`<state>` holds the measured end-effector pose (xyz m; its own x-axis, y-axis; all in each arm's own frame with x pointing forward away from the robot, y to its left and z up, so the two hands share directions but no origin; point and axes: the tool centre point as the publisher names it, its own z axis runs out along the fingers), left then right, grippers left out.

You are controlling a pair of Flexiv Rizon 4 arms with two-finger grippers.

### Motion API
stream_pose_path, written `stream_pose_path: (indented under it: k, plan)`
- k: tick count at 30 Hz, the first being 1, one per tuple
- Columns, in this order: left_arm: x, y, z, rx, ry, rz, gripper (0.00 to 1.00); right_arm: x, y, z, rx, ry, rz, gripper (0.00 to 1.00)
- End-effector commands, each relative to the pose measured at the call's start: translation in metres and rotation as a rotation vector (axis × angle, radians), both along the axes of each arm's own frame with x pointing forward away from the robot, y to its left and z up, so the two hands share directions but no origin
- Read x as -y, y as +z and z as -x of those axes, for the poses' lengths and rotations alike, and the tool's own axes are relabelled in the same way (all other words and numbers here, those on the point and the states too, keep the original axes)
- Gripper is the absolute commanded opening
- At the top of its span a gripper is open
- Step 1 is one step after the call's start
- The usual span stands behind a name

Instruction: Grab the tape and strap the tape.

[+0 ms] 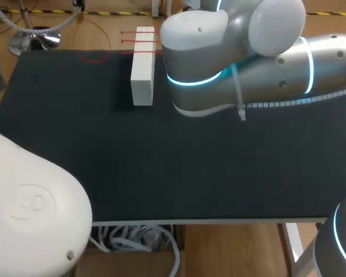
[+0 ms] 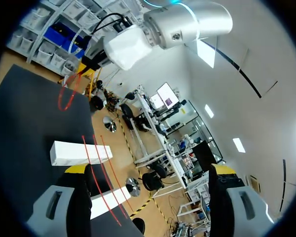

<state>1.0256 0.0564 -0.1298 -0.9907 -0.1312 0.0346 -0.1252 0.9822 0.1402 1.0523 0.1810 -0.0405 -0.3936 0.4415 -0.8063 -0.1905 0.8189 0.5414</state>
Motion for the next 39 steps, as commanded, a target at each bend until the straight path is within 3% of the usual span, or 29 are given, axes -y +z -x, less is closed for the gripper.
stream_pose_path:
  k: [1,3,4,5,39]
  plan:
    - [-0.0074,-0.0033,0.0021,0.01,0.01,0.011,0.0,0.0017,0.002,0.0005,-0.005,0.005,0.003,1.0]
    - [-0.0075,-0.004,0.0015,0.013,0.011,0.013,0.0,0.0017,0.002,0.0005,-0.005,0.005,0.003,1.0]
    - [-0.0075,-0.004,0.0015,0.013,0.011,0.013,0.42,0.0017,0.002,0.0005,-0.005,0.005,0.003,1.0]
    - [-0.0075,-0.004,0.0015,0.013,0.011,0.013,1.0,0.0017,0.002,0.0005,-0.005,0.005,0.003,1.0]
    - [-0.0075,-0.004,0.0015,0.013,0.011,0.013,1.0,0.0017,0.002,0.0005,-0.005,0.005,0.003,1.0]
